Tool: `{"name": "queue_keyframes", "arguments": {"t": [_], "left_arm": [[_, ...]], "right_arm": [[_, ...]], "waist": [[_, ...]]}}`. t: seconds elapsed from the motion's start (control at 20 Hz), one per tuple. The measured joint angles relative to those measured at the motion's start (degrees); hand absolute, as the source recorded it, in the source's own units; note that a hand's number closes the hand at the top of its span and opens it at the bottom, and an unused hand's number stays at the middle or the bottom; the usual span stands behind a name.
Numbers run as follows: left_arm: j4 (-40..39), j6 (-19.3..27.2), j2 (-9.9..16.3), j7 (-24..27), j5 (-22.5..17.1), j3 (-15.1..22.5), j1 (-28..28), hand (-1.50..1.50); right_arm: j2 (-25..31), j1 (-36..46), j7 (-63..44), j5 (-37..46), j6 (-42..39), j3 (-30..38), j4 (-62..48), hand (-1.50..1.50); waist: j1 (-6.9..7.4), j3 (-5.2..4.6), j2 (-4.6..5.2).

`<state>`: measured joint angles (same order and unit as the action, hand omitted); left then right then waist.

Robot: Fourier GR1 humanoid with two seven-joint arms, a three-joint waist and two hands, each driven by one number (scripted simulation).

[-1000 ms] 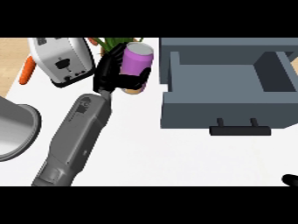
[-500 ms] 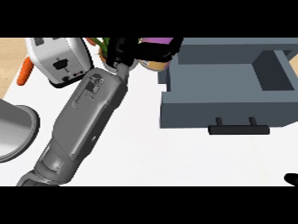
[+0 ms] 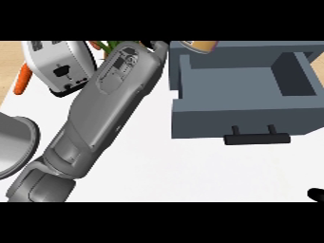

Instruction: Pick up the can, place it into the drawer and close the drawer

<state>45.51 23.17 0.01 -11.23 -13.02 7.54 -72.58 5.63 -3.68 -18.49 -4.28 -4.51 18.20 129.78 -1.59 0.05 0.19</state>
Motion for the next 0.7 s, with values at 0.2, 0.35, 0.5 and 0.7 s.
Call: {"name": "queue_keyframes", "arguments": {"t": [0.2, 0.35, 0.5, 0.7], "left_arm": [[-6.15, 0.17, 0.00, 0.30, -1.79, 0.15, -5.33, 1.50], [-9.53, 1.37, -0.01, -0.41, -3.96, 1.84, -9.29, 1.50], [-13.19, 2.32, -0.01, 0.41, -6.01, 3.66, -11.73, 1.50], [-17.81, 3.51, -0.01, 2.34, -8.35, 5.51, -14.21, 1.50]], "right_arm": [[-0.11, 0.01, 0.74, 0.00, -0.27, -0.15, -0.32, -1.50], [0.49, 1.60, 0.07, -0.33, 0.00, 0.06, -1.10, -1.50], [0.86, 2.72, -1.17, -0.48, 0.35, -0.19, -0.64, -1.50], [1.57, 3.85, -1.83, -0.86, 0.23, -0.15, -0.98, -1.50]], "waist": [[-0.44, 0.01, 0.16], [-0.84, 0.02, 0.24], [-1.40, 0.04, 0.38], [-2.44, 0.07, 0.70]]}}
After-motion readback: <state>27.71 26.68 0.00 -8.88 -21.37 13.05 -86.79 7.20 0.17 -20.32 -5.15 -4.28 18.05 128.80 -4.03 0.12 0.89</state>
